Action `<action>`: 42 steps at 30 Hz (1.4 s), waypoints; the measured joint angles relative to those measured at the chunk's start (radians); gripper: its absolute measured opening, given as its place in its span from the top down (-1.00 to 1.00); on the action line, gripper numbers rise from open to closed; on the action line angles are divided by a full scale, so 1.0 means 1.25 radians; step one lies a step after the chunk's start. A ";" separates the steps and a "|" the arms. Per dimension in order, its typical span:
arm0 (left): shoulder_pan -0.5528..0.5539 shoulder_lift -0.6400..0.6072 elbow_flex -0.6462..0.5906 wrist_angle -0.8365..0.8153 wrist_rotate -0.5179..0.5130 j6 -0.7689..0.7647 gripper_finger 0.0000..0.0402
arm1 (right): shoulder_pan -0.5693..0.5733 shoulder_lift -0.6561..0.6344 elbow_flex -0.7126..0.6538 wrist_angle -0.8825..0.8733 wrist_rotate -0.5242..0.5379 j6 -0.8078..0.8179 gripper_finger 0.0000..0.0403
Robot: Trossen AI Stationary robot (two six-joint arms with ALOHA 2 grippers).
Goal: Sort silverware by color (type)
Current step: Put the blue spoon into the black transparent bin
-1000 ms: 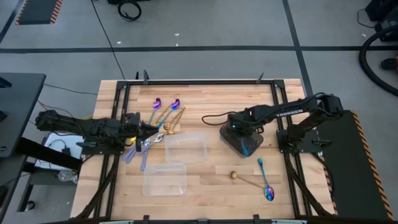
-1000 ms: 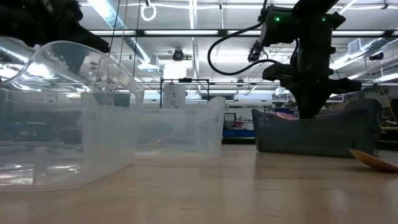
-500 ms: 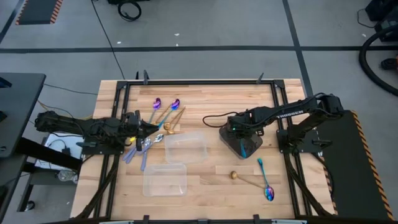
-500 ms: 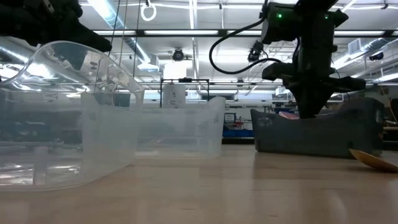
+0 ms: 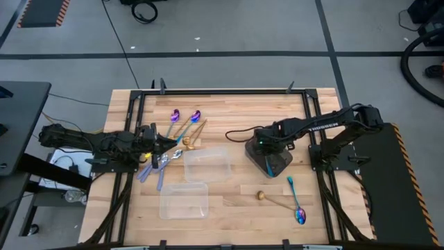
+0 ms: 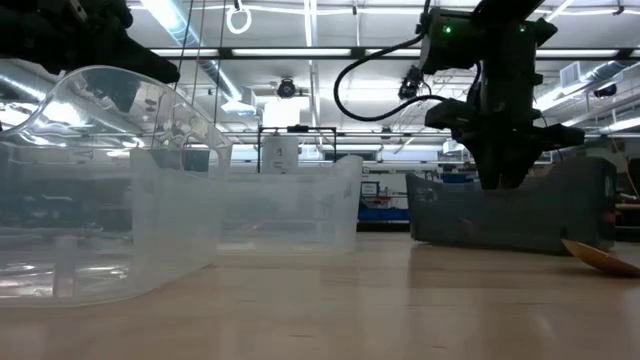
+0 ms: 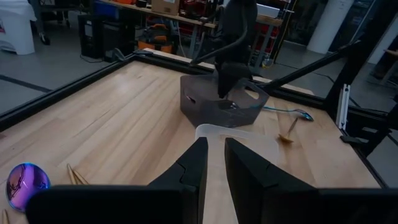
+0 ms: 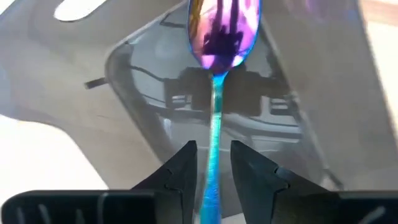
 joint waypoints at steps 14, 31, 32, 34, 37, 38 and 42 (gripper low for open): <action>0.000 0.000 0.000 0.000 0.000 0.000 0.69 | -0.105 0.000 0.000 -0.060 0.103 -0.425 0.47; 0.000 0.000 0.000 0.000 0.000 0.018 0.69 | -0.040 0.001 0.148 -0.134 -0.051 -0.446 0.47; 0.000 0.000 0.000 -0.001 0.000 0.019 0.69 | -0.019 0.001 0.159 -0.139 -0.048 -0.423 0.47; 0.000 0.000 0.000 0.000 0.000 0.019 0.69 | 0.025 0.001 0.173 -0.140 -0.037 -0.376 0.47; 0.000 0.000 0.000 0.000 0.000 0.019 0.69 | 0.088 0.001 0.176 -0.140 -0.031 -0.335 0.47; 0.000 0.000 0.000 0.000 0.000 0.019 0.69 | 0.109 0.001 0.176 -0.140 -0.032 -0.334 0.47; 0.000 0.000 0.000 -0.001 0.000 0.019 0.69 | 0.195 0.001 0.176 -0.134 -0.049 -0.401 0.48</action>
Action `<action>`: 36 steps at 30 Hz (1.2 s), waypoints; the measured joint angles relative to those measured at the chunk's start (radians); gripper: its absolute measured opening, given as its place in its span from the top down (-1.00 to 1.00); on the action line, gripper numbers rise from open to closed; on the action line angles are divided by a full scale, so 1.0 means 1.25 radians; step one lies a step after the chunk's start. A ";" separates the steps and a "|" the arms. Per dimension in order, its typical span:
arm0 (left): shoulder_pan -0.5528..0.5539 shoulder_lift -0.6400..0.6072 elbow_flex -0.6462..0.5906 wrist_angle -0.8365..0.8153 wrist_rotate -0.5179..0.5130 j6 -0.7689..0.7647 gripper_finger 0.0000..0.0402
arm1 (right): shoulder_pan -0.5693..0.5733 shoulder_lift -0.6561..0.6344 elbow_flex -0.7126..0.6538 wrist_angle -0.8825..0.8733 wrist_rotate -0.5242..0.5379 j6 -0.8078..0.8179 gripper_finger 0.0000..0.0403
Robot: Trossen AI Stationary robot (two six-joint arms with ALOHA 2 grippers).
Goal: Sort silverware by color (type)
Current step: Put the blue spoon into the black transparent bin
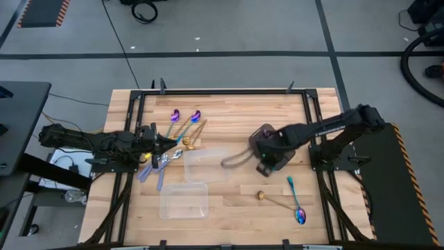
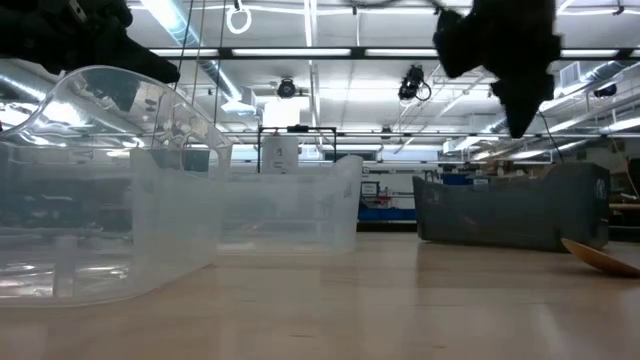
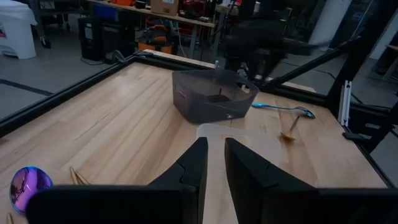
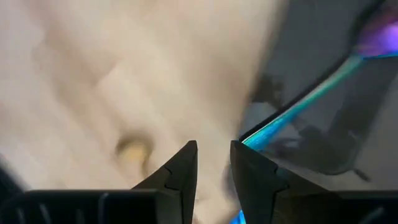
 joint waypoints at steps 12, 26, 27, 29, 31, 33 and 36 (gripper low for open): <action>0.000 0.000 0.000 -0.004 0.000 -0.007 0.69 | 0.272 0.003 0.000 0.009 -0.040 -0.495 0.51; 0.000 0.000 0.000 -0.009 0.001 -0.132 0.69 | 0.379 0.231 0.039 -0.166 -0.034 -0.926 0.51; 0.000 0.000 0.000 -0.008 0.001 -0.133 0.69 | 0.388 0.245 0.047 -0.171 -0.034 -0.950 0.51; 0.000 0.000 0.000 -0.008 0.001 -0.133 0.69 | 0.409 0.268 0.057 -0.179 -0.037 -0.997 0.51; 0.000 0.000 0.000 -0.008 0.001 -0.133 0.69 | 0.430 0.287 0.060 -0.181 -0.044 -1.024 0.51; 0.000 0.000 0.000 -0.008 0.001 -0.137 0.69 | 0.454 0.303 0.060 -0.181 -0.047 -1.039 0.51; 0.000 0.000 0.000 -0.008 0.001 -0.150 0.69 | 0.490 0.316 0.059 -0.170 -0.049 -1.040 0.51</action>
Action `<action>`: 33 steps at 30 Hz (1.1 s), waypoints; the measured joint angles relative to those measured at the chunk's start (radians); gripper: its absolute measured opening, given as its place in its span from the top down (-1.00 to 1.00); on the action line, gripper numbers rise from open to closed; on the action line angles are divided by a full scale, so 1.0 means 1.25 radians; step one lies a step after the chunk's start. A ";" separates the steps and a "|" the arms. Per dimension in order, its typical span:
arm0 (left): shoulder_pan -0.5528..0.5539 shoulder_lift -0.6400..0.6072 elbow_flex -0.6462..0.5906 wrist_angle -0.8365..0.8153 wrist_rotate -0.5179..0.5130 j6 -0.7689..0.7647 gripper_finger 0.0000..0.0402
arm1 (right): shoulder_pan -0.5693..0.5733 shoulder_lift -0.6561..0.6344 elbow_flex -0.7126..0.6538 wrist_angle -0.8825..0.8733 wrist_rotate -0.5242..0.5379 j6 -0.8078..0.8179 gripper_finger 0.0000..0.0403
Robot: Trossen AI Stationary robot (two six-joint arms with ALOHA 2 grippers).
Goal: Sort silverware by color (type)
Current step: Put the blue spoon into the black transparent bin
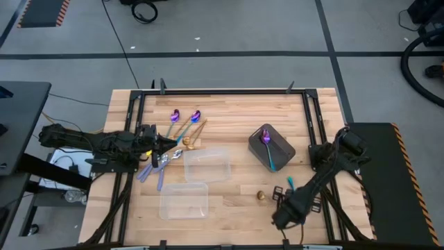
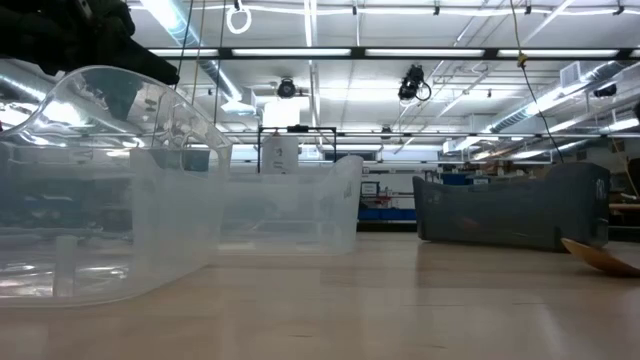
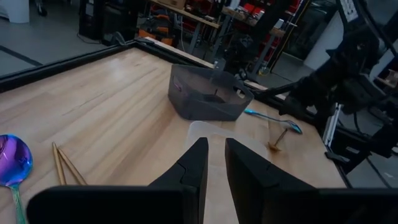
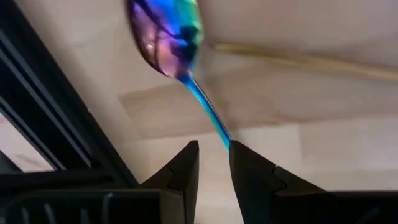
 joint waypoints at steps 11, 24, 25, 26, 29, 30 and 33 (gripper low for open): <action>0.000 0.000 0.000 0.003 0.000 -0.004 0.69 | 0.062 -0.001 -0.047 0.091 0.004 -0.002 0.51; 0.000 0.000 0.000 0.004 0.000 -0.004 0.69 | 0.075 -0.001 -0.103 0.174 0.023 -0.017 0.47; 0.000 0.000 0.000 0.004 0.000 -0.004 0.69 | 0.077 -0.001 -0.107 0.187 0.023 -0.019 0.47; 0.000 0.000 0.000 0.004 0.000 -0.004 0.69 | 0.079 -0.001 -0.109 0.196 0.022 -0.021 0.47; 0.000 0.000 0.000 0.004 0.000 -0.003 0.69 | 0.079 -0.001 -0.112 0.206 0.021 -0.027 0.47; 0.000 0.000 0.000 0.004 0.000 -0.003 0.69 | 0.079 -0.001 -0.112 0.207 0.022 -0.028 0.49; 0.000 0.000 0.000 0.004 0.000 -0.003 0.69 | 0.077 -0.001 -0.112 0.211 0.022 -0.033 0.57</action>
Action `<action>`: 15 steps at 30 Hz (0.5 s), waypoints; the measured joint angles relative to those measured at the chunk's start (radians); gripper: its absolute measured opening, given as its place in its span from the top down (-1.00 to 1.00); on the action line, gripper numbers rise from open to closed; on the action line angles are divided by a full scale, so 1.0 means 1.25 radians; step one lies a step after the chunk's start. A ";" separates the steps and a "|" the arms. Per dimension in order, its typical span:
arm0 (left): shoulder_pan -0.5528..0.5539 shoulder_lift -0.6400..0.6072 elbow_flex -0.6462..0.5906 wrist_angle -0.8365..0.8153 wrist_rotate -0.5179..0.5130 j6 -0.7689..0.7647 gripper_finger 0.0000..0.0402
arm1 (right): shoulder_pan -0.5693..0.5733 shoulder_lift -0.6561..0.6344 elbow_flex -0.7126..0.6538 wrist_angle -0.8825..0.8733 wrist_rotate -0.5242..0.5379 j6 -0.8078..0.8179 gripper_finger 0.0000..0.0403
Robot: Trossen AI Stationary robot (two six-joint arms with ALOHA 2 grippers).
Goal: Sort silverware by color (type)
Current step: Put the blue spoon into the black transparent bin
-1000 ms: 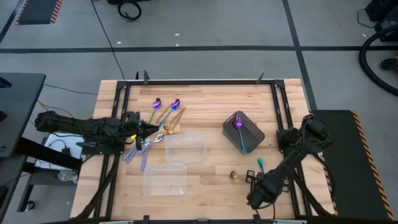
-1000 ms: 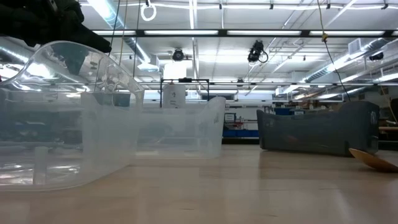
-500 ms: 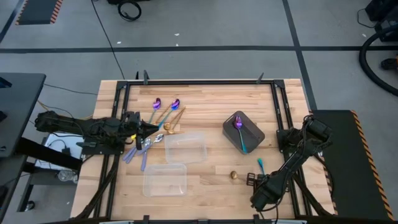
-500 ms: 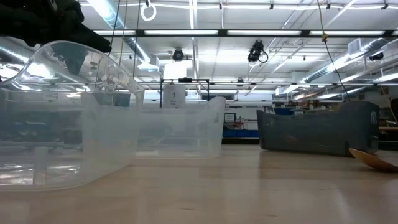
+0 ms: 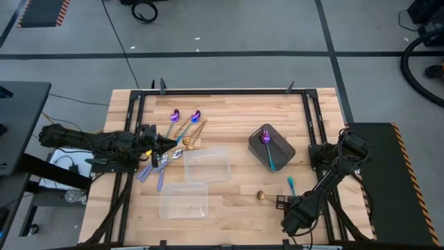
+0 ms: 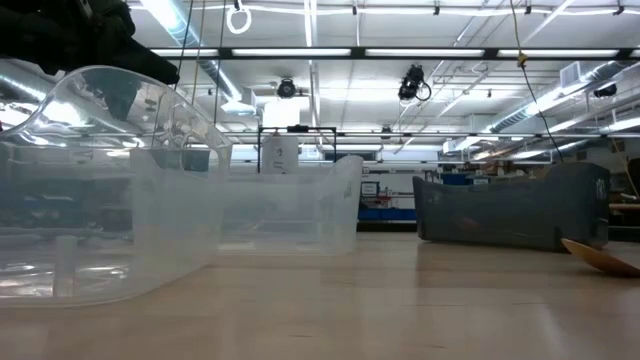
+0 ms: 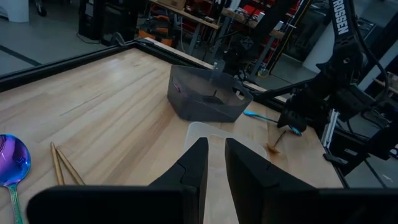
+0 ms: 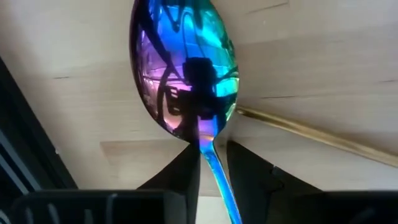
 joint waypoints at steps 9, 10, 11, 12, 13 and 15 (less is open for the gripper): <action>0.000 0.000 0.000 0.000 0.000 0.000 0.69 | -0.001 -0.002 0.001 0.021 -0.014 -0.018 0.90; 0.000 0.000 0.000 0.000 0.000 0.000 0.69 | -0.001 -0.002 0.001 0.021 -0.014 -0.018 0.90; 0.000 0.000 0.000 0.000 0.000 0.001 0.69 | 0.000 -0.002 0.001 0.021 -0.014 -0.018 0.90; 0.000 0.000 0.000 0.000 0.000 0.001 0.69 | 0.000 -0.002 0.001 0.021 -0.014 -0.018 0.90; 0.000 0.000 0.000 0.000 0.000 0.001 0.69 | 0.000 -0.002 0.001 0.021 -0.013 -0.018 0.90; 0.000 0.000 0.000 0.000 0.000 0.001 0.69 | 0.000 -0.002 0.002 0.020 -0.004 -0.017 0.89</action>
